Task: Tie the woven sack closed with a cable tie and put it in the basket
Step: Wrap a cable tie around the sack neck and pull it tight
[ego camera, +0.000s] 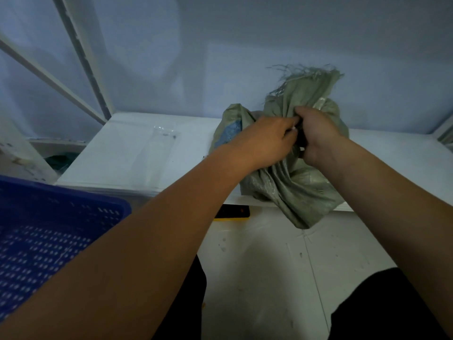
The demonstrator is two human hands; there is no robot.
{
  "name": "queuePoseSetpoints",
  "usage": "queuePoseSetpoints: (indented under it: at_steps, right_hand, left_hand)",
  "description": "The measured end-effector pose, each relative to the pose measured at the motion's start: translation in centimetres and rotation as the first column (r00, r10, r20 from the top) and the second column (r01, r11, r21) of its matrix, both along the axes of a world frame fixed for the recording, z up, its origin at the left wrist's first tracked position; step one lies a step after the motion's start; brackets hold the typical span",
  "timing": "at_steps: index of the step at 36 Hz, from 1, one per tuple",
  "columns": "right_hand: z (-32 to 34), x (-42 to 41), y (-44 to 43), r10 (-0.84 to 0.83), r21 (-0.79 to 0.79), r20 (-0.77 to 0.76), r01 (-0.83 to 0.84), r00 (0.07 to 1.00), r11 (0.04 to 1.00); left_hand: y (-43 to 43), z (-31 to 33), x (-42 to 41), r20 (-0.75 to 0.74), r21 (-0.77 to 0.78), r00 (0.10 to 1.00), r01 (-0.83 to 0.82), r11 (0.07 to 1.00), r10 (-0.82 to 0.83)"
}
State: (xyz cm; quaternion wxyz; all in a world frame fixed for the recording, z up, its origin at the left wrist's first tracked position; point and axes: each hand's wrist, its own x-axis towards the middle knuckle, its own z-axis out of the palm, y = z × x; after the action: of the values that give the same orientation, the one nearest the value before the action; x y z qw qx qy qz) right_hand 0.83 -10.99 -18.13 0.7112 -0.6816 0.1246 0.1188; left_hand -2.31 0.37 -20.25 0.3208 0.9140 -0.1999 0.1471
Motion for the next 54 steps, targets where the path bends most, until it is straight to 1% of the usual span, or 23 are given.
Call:
queuePoseSetpoints:
  at_steps: [3, 7, 12, 15, 20, 25, 28, 30, 33, 36, 38, 40, 43, 48, 52, 54]
  right_hand:
    - [0.1, 0.4, 0.0, -0.065, 0.065, 0.008, 0.065, 0.998, 0.996]
    - [-0.1, 1.1, 0.0, -0.123, 0.154, 0.022, 0.118, 0.992, 0.981]
    - [-0.8, 1.9, 0.0, -0.203, 0.16, 0.034, 0.195, 0.979, 0.968]
    - [-0.8, 2.0, -0.1, -0.216, 0.143, 0.038, 0.208, 0.976, 0.968]
    - [-0.7, 2.0, -0.1, -0.221, 0.166, 0.04, 0.212, 0.974, 0.963]
    - [-0.6, 2.0, 0.1, -0.207, 0.192, 0.027, 0.198, 0.978, 0.961]
    - [-0.4, 2.0, 0.0, -0.189, 0.222, 0.045, 0.175, 0.981, 0.959]
    - [0.0, 1.5, 0.0, -0.144, 0.269, 0.073, 0.119, 0.987, 0.956]
    - [0.4, 0.9, -0.1, -0.001, 0.307, 0.09, -0.027, 0.996, 0.951]
    - [0.4, 0.7, -0.2, 0.109, 0.285, 0.112, -0.137, 0.988, 0.949]
    - [0.2, 0.6, -0.1, 0.167, 0.245, 0.121, -0.193, 0.978, 0.95]
    - [0.0, 0.6, 0.0, 0.183, 0.184, 0.144, -0.208, 0.973, 0.961]
    - [-0.5, 1.2, 0.0, 0.141, 0.112, 0.201, -0.166, 0.969, 0.98]
    - [-1.0, 2.4, -0.4, 0.054, 0.064, 0.268, -0.074, 0.962, 0.995]
    - [-1.2, 2.8, -0.5, 0.03, 0.042, 0.305, -0.045, 0.952, 0.998]
    - [-1.1, 2.6, -0.5, 0.024, 0.02, 0.312, -0.031, 0.95, 0.999]
  left_hand:
    - [0.0, 0.3, -0.3, 0.002, 0.03, 1.0, 0.025, 0.999, -0.025]
    - [0.0, 0.7, -0.7, -0.032, 0.013, 0.999, 0.041, 0.999, -0.04]
    - [0.4, 1.1, -0.7, -0.132, 0.006, 0.988, 0.083, 0.997, -0.081]
    - [0.8, 1.2, -0.7, -0.165, 0.008, 0.982, 0.091, 0.996, -0.088]
    - [1.2, 1.5, -0.8, -0.233, -0.02, 0.969, 0.082, 0.996, -0.084]
    - [1.7, 1.8, -0.5, -0.26, -0.056, 0.962, 0.073, 0.996, -0.085]
    - [1.7, 1.5, -0.3, -0.247, -0.142, 0.968, 0.017, 0.99, -0.052]
    - [1.8, 1.4, -0.1, -0.241, -0.207, 0.97, -0.014, 0.978, -0.037]
    - [2.0, 1.3, 0.1, -0.201, -0.252, 0.98, -0.049, 0.966, -0.002]
    - [2.3, 1.2, 0.3, -0.171, -0.28, 0.985, -0.058, 0.958, 0.01]
    - [2.4, 1.0, 0.6, -0.201, -0.268, 0.979, -0.091, 0.959, 0.036]
    - [2.5, 0.9, 0.8, -0.241, -0.255, 0.968, -0.138, 0.957, 0.075]
    - [2.5, 0.9, 0.8, -0.297, -0.283, 0.951, -0.178, 0.942, 0.09]
    - [2.6, 1.6, 0.5, -0.375, -0.344, 0.923, -0.226, 0.911, 0.088]
    - [2.8, 1.6, 0.5, -0.376, -0.325, 0.921, -0.232, 0.917, 0.1]
    - [3.0, 1.6, 0.5, -0.333, -0.286, 0.935, -0.225, 0.931, 0.123]
